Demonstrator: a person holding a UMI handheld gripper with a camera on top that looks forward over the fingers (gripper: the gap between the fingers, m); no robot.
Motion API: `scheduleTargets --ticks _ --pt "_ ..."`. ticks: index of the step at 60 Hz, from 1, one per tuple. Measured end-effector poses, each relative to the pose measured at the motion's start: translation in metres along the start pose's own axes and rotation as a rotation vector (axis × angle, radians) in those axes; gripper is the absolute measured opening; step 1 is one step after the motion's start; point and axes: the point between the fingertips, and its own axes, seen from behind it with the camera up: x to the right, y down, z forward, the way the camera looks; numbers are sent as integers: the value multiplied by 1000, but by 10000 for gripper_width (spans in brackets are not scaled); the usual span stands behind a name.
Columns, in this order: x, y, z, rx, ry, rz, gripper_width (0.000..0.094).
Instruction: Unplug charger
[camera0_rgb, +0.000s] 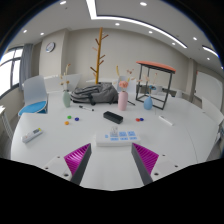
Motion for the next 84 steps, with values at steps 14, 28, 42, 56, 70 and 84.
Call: scheduleTargets --ticks 14,28,42,56,70,84 --pt "11 2 104 37 -28 -14 833" --pt "15 8 188 8 -63 13 833" --pt "7 0 227 12 -101 0 798" --pt "5 -12 232 53 -154 -32 54" --pt "55 -139 176 201 -125 45 53" --pt "181 -82 195 24 38 8 53"
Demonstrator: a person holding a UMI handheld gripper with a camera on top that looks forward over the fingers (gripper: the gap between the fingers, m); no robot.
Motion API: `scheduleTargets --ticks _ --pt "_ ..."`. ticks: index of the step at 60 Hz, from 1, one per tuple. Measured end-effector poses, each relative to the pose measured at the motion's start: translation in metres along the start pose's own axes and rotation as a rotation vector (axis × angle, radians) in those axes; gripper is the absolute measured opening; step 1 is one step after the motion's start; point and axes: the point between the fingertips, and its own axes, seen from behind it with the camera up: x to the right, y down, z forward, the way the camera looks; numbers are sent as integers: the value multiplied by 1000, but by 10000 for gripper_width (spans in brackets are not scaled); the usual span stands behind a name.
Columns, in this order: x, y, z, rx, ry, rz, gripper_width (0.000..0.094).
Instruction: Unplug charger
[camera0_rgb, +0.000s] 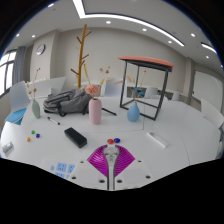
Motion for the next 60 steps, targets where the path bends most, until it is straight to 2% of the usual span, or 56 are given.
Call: scheduleTargets --ticks 11,20,22,26,27,28,31,38,47,52,60 --pt "43 81 41 -155 14 -27 90" --pt "44 118 57 -246 -3 -6 252" --pt "46 119 56 -254 8 -4 373" --pt "52 111 49 -251 35 -16 757" --pt "51 107 45 -244 35 -17 833" --pt "51 103 41 -237 35 -14 867" --pt "49 92 24 -234 33 4 827" --pt "38 70 -39 -268 23 9 853" --pt "9 44 -157 -322 -24 8 853" --pt "-8 33 -220 -329 -70 16 854" --pt "-20 29 -290 -332 -68 31 853"
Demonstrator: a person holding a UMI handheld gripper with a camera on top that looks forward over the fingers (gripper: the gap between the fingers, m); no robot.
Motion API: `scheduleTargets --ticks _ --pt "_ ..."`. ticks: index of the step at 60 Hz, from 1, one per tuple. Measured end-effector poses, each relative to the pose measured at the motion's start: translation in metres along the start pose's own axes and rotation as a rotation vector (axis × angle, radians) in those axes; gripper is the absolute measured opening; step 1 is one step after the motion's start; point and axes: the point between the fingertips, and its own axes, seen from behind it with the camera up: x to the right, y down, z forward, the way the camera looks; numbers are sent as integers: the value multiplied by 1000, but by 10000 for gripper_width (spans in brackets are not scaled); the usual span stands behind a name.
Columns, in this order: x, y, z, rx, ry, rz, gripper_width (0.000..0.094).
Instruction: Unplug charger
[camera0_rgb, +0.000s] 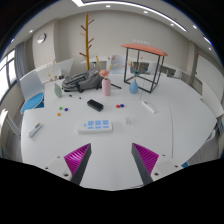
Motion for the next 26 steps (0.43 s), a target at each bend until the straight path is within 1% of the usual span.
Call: scheduleTargets --ticks 6,15,20,26 --pt "-6 9 -29 5 16 30 855" --pt "-9 13 -36 21 15 26 852" --pt "-6 8 -40 36 46 -3 854" --pt "-5 1 -40 58 53 8 855"
